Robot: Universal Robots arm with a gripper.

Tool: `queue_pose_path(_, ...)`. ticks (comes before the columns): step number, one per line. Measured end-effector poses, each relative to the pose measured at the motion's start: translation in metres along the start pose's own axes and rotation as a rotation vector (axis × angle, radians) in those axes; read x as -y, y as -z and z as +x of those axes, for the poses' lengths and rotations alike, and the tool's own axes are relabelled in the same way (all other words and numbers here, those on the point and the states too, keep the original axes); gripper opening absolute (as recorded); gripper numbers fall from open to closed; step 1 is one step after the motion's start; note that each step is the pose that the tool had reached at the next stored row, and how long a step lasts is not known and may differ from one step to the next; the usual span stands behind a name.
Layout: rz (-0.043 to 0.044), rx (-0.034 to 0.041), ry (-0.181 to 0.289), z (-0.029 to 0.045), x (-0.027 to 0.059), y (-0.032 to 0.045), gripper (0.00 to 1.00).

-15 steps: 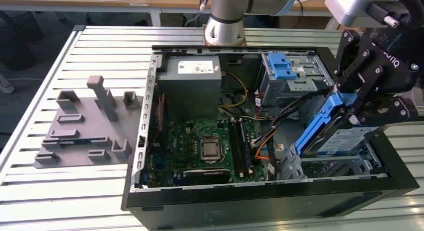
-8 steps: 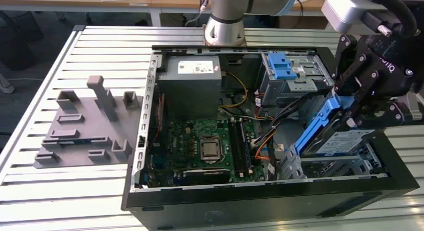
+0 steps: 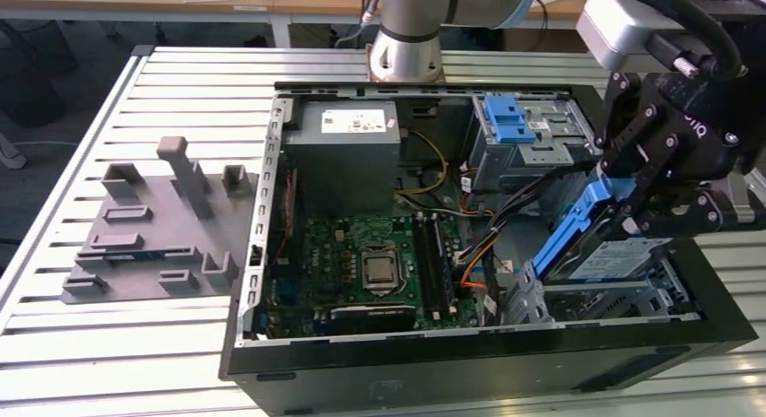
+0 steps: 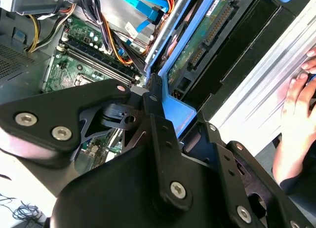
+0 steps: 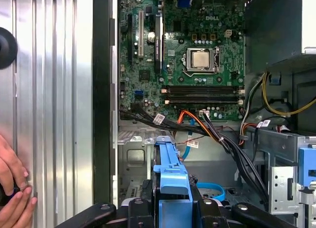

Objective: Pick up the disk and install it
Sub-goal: 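Insert the disk into the insertion slot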

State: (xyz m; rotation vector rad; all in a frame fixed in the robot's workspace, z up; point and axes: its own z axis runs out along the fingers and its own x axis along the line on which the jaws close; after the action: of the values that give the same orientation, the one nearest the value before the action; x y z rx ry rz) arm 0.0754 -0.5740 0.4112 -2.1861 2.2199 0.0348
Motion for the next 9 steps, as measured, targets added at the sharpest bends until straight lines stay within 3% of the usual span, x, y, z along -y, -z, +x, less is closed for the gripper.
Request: queue_pose_path(9, 0.0000, 0.0002, 0.000, 0.0002, 0.0000, -0.0049, 0.36)
